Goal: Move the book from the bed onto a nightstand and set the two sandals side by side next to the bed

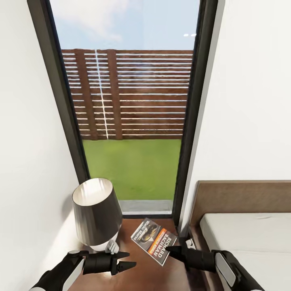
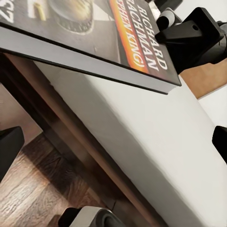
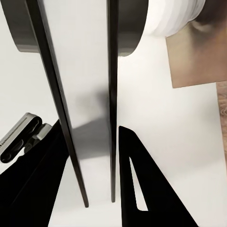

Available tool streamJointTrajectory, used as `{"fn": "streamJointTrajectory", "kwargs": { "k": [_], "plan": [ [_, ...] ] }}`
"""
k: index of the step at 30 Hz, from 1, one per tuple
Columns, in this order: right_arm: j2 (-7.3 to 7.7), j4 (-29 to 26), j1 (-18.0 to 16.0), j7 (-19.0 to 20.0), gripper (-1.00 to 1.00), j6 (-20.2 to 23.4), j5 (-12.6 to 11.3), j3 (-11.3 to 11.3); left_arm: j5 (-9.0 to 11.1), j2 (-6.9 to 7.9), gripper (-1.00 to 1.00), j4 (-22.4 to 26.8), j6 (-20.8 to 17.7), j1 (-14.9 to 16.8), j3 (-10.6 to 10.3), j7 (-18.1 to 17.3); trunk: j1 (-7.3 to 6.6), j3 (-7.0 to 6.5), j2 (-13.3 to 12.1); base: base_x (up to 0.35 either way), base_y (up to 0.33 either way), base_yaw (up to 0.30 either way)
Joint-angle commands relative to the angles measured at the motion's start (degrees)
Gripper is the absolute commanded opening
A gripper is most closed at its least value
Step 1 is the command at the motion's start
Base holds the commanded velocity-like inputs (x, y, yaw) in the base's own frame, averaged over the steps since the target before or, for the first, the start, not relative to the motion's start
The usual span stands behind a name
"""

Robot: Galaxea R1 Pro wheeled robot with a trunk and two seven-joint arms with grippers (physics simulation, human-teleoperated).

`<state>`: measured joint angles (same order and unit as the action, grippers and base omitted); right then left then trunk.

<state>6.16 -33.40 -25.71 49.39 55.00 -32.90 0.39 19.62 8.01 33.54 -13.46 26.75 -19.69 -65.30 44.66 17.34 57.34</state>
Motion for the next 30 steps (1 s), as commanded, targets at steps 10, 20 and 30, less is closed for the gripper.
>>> {"fn": "streamJointTrajectory", "kwargs": {
  "k": [10, 20, 30],
  "plan": [
    [-0.1, -0.08, -0.04, 0.27, -1.0, 0.2, -0.09, 0.11, 0.59, 0.08, 1.0, 0.03, -0.6, 0.08, -0.35, -0.01, 2.21, 1.87, 4.08, 0.0, 0.0, 0.0],
    [-0.1, -0.09, -0.04, 0.27, -1.0, 0.2, -0.23, 0.11, 0.59, 0.08, 1.0, 0.03, -0.6, 0.05, -0.35, -0.01, 4.4, 3.67, 8.09, 0.0, 0.0, 0.0],
    [-0.1, -0.09, -0.04, 0.27, -1.0, 0.2, -0.23, 0.07, 0.64, 0.11, 1.0, -0.03, -0.66, 0.06, -0.35, -0.28, 6.6, 5.46, 12.1, 0.0, 0.0, 0.0]
  ]
}}
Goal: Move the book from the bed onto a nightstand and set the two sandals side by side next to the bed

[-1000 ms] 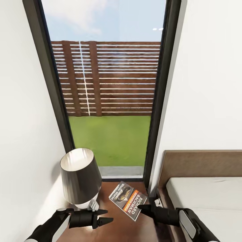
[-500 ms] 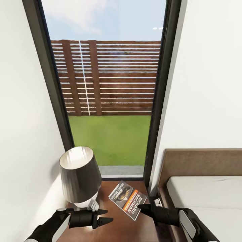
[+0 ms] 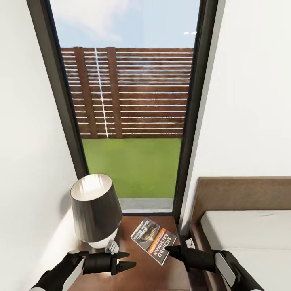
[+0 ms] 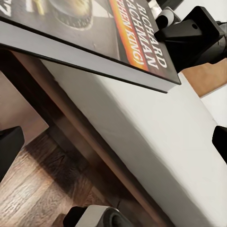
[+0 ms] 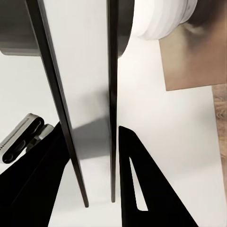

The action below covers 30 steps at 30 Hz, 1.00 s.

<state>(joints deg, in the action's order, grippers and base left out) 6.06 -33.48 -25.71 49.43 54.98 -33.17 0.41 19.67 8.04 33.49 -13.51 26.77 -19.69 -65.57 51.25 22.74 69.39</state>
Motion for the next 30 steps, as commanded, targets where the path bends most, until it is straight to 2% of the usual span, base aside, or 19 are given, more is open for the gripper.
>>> {"fn": "streamJointTrajectory", "kwargs": {
  "k": [1, 4, 9, 12, 30],
  "plan": [
    [0.0, 0.0, -0.04, 0.23, -1.0, 0.22, 0.03, 0.04, 0.66, 0.1, 1.0, -0.11, -0.61, 0.05, -0.33, -0.18, 0.23, 0.25, 0.46, 0.0, 0.0, 0.0],
    [0.0, 0.0, -0.04, 0.25, -1.0, 0.22, 0.03, 0.03, 0.77, 0.17, 1.0, -0.6, -0.63, 0.06, -0.22, -1.54, 0.89, 0.79, 1.66, 0.0, 0.0, 0.0],
    [0.0, 0.0, -0.04, 0.23, -1.0, 0.22, 0.03, 0.03, 0.73, 0.16, 1.0, -0.77, -0.64, 0.07, -0.1, -6.76, 1.98, 1.69, 3.67, 0.0, 0.0, 0.0],
    [0.0, 0.0, -0.04, 0.23, -1.0, 0.22, 0.03, 0.03, 0.71, 0.14, 1.0, -0.79, -0.64, 0.07, -0.09, -7.87, 2.64, 2.22, 4.87, 0.0, 0.0, 0.0],
    [0.0, 0.0, -0.04, 0.23, -1.0, 0.22, 0.12, 0.03, 0.63, 0.13, 1.0, -0.79, -0.7, 0.04, -0.08, -8.38, 6.6, 5.46, 12.09, 0.0, 0.0, 0.0]
  ]
}}
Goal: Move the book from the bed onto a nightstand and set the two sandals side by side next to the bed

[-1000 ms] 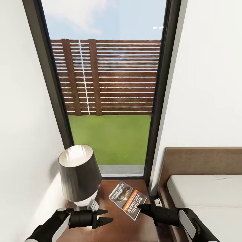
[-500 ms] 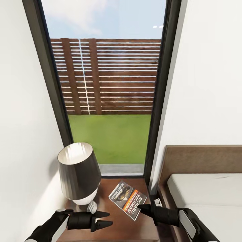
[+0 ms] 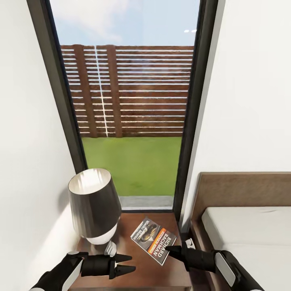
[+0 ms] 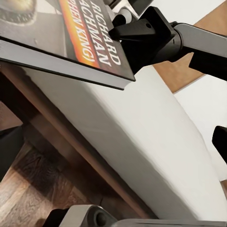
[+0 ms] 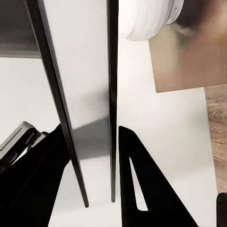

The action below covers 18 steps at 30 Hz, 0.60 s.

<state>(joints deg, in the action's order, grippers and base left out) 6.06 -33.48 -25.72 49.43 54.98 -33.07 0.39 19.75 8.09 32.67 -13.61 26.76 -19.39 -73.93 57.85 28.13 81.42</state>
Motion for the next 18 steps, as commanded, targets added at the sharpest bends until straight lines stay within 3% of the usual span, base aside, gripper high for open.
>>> {"fn": "streamJointTrajectory", "kwargs": {
  "k": [1, 18],
  "plan": [
    [0.0, -0.02, -0.04, 0.23, -1.0, 0.22, 0.02, 0.05, 0.56, 0.08, 1.0, 0.02, -0.58, 0.05, -0.38, -0.01, 0.22, 0.25, 0.45, 0.0, 0.0, 0.0],
    [0.0, -0.08, -0.04, 0.25, -1.0, 0.22, 0.1, 0.05, 0.56, 0.08, 1.0, 0.02, -0.54, 0.07, -0.4, 0.39, 3.96, 3.3, 7.27, 0.0, 0.0, 0.0]
  ]
}}
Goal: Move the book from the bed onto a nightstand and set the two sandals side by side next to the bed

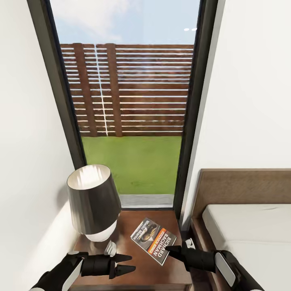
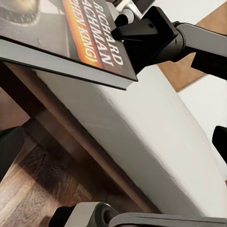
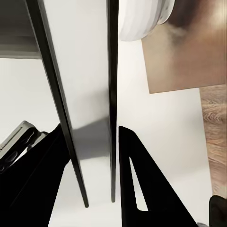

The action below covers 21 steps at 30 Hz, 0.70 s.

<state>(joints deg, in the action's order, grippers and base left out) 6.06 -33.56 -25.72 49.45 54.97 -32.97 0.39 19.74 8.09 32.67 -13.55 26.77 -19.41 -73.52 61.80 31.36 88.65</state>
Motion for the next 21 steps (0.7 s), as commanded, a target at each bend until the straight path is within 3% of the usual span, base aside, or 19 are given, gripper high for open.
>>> {"fn": "streamJointTrajectory", "kwargs": {
  "k": [1, 21],
  "plan": [
    [0.0, -0.01, -0.04, 0.22, -1.0, 0.22, 0.01, 0.05, 0.54, 0.08, 1.0, 0.02, -0.6, 0.05, -0.38, 0.03, 0.22, 0.24, 0.45, 0.0, 0.0, 0.0],
    [0.0, -0.02, -0.04, 0.22, -1.0, 0.22, 0.19, 0.05, 0.52, 0.05, 1.0, 0.02, -0.6, 0.05, -0.45, 0.13, 4.62, 3.83, 8.47, 0.0, 0.0, 0.0]
  ]
}}
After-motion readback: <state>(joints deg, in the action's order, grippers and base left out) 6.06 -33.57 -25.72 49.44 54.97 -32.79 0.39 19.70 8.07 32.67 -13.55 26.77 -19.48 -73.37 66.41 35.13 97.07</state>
